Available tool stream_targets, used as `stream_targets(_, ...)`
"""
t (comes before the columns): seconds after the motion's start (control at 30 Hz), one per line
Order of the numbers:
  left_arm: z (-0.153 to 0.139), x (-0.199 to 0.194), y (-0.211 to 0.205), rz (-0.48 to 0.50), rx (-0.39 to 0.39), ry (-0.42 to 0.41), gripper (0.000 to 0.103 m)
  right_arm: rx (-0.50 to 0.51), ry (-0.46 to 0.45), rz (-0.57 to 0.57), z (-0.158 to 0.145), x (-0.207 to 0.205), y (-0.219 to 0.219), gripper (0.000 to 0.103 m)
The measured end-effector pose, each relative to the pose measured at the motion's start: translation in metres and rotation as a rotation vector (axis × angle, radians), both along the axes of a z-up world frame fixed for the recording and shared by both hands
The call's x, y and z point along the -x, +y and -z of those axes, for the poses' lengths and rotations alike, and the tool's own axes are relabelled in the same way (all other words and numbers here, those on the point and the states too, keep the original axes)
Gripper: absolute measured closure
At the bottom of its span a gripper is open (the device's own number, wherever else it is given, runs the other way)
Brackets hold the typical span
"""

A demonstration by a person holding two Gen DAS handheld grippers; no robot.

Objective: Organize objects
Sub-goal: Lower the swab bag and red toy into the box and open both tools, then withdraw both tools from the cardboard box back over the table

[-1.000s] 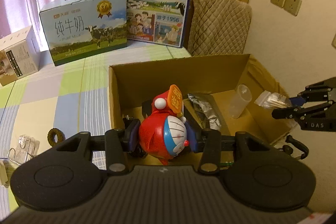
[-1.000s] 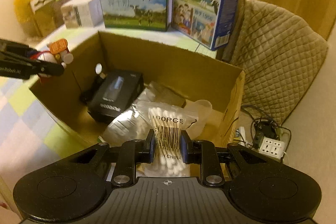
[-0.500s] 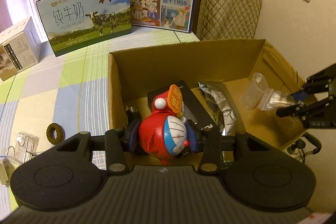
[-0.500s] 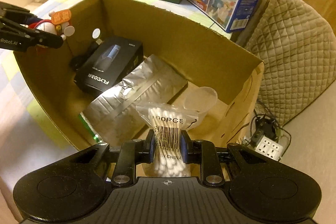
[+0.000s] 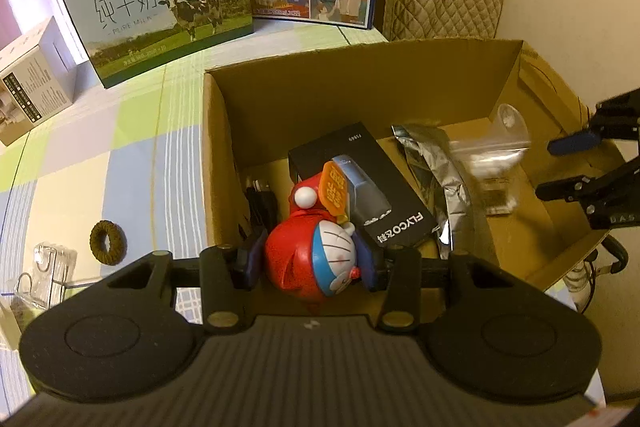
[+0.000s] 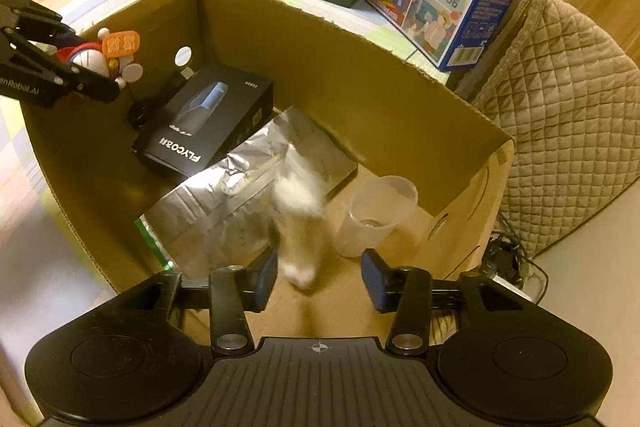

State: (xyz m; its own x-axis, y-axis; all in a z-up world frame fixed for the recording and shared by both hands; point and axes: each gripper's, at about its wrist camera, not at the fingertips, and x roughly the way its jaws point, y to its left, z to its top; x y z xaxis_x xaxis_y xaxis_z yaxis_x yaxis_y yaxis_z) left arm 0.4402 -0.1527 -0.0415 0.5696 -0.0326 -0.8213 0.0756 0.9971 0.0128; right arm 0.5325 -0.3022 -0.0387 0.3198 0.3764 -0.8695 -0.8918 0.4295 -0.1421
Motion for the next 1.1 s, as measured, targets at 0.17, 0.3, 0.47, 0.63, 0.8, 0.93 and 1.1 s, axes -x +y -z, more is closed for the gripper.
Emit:
stream_targets(0.17,0.003,-0.003,-0.004,-0.003,0.001,0.034,0.061,-0.014,0.007,0.008,0.000,0.000,-0.002,0.055)
stream_targets(0.3,0.002,-0.003,-0.006,-0.008,-0.012,0.028,0.055,-0.030,0.018,0.017,-0.001,0.000,-0.004,0.054)
stream_targets(0.47,-0.001,-0.004,-0.006,0.001,-0.012,0.021,0.049,-0.059,0.031,0.024,-0.006,0.003,-0.006,0.054)
stream_targets(0.63,-0.001,-0.004,-0.007,0.002,-0.012,0.023,0.044,-0.091,0.043,0.035,-0.009,0.007,-0.008,0.052)
stream_targets(0.8,-0.004,-0.001,-0.009,0.003,-0.019,0.015,0.036,-0.113,0.042,0.046,-0.014,0.012,-0.011,0.052)
stream_targets(0.93,-0.009,0.002,-0.010,0.002,-0.020,-0.002,0.032,-0.128,0.038,0.054,-0.017,0.018,-0.014,0.051)
stream_targets(1.1,-0.018,0.007,-0.011,0.003,-0.016,-0.033,0.027,-0.149,0.029,0.070,-0.022,0.024,-0.018,0.050)
